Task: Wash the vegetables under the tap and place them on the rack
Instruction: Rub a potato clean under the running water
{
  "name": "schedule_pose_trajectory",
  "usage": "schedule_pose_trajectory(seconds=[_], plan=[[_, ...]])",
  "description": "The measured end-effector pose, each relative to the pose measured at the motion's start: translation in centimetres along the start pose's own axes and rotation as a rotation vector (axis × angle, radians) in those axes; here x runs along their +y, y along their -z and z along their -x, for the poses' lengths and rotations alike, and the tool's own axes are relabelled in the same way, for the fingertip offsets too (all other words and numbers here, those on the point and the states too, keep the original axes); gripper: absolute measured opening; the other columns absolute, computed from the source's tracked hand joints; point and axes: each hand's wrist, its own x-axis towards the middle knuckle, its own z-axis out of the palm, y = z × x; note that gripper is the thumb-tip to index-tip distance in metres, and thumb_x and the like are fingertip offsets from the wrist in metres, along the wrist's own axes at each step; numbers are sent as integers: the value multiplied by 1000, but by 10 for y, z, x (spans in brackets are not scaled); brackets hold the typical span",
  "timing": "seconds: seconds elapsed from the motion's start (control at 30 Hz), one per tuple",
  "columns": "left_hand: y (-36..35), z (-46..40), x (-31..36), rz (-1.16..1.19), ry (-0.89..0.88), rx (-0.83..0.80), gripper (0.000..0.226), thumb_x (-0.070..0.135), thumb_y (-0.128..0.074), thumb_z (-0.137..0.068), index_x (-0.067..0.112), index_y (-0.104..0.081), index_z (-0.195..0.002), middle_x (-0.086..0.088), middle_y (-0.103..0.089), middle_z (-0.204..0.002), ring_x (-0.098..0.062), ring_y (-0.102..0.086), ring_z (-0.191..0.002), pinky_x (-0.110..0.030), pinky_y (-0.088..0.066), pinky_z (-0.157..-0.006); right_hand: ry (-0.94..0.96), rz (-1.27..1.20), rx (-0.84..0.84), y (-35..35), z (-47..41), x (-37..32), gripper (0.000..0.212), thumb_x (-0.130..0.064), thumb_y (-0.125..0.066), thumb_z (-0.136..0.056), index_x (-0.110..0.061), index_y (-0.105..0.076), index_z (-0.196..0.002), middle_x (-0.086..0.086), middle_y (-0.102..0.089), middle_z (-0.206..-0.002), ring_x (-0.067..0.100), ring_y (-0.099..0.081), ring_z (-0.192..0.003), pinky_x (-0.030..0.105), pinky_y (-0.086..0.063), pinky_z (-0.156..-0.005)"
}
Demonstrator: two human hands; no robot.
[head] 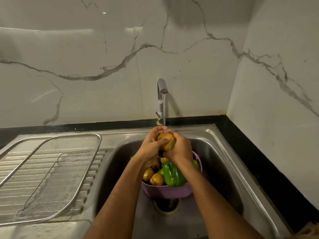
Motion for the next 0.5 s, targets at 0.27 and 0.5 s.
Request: schedule_pose_trajectory(seconds=[0.27,0.5], plan=[[-1,0,-10,-124,-98,99,38,13,-71,-94,25,-59,-128,-6,-64,-126,-27,-64,-116,-43,-60,-92,29,77,82,-10,1,2,70,-24,-89,-77,-27,-56,-139,-2,-68,-126,20,-65,-116,34,-56,-97],[-13,-4,-22,-188,-266,335,27,33,-78,-89,21,-66,-111,0,-70,-109,-16,-69,-101,-36,-61,-88,132,192,107,-16,5,2,58,-20,-81,-87,-26,-55,-138,-4,-66,-128,16,-63,-120,33,-55,-101]])
